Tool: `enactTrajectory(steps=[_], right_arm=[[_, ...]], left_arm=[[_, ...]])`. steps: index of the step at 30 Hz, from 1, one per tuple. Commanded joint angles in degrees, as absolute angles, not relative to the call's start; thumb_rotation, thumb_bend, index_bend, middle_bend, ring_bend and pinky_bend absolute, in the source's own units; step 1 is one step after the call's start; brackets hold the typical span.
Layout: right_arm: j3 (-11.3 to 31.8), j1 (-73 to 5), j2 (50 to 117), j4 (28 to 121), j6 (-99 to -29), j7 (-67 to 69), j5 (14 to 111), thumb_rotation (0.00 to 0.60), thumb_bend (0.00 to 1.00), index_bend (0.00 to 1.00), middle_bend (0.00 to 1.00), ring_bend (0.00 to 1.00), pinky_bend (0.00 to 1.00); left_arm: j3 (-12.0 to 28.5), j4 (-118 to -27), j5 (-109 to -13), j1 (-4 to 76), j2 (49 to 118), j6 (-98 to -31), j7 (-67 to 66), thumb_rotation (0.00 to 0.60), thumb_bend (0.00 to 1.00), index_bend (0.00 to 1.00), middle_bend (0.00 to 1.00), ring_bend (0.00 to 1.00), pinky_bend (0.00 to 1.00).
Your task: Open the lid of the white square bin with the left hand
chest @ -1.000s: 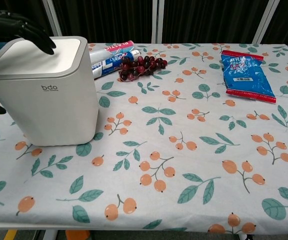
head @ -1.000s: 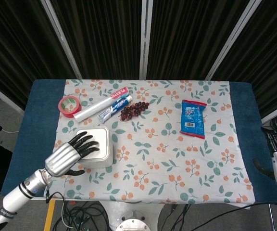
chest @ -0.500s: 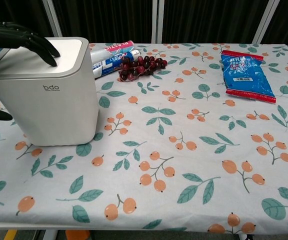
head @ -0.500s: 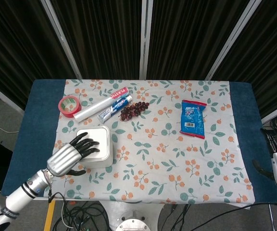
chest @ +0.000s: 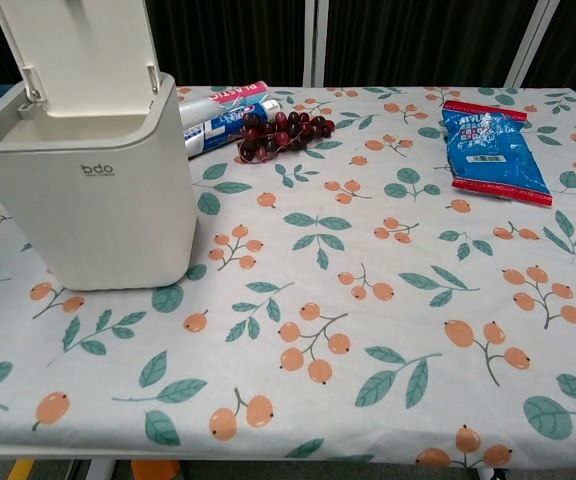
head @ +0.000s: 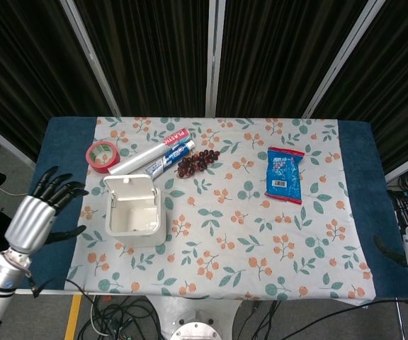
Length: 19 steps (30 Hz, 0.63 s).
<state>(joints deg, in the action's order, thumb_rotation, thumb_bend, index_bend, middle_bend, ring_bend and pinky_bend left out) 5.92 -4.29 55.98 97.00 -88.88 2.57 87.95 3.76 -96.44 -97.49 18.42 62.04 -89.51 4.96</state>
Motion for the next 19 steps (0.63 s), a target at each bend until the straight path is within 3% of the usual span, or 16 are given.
enactTrajectory(steps=[1, 12, 19], right_arm=[[5.83, -4.4, 56.17, 96.8, -88.58, 2.74, 87.96, 0.6, 0.14, 0.02, 0.12, 0.0, 0.0], [4.28, -4.82, 57.77, 94.94, -86.58, 5.92, 89.04, 0.6, 0.14, 0.02, 0.12, 0.0, 0.0], [4.08, -4.44, 58.68, 94.42, -87.48, 6.38, 89.46, 0.6, 0.14, 0.02, 0.12, 0.0, 0.0]], left_arm=[[4.02, -95.77, -94.56, 15.92, 60.58, -91.21, 5.38, 0.6, 0.02, 0.3, 0.24, 0.15, 0.03], [0.27, -92.57, -81.77, 8.6, 63.58, -86.72, -0.94, 0.6, 0.02, 0.3, 0.24, 0.15, 0.03], [-1.07, -92.64, -82.56, 5.17, 66.07, -89.64, -3.9, 0.6, 0.02, 0.3, 0.24, 0.15, 0.03]])
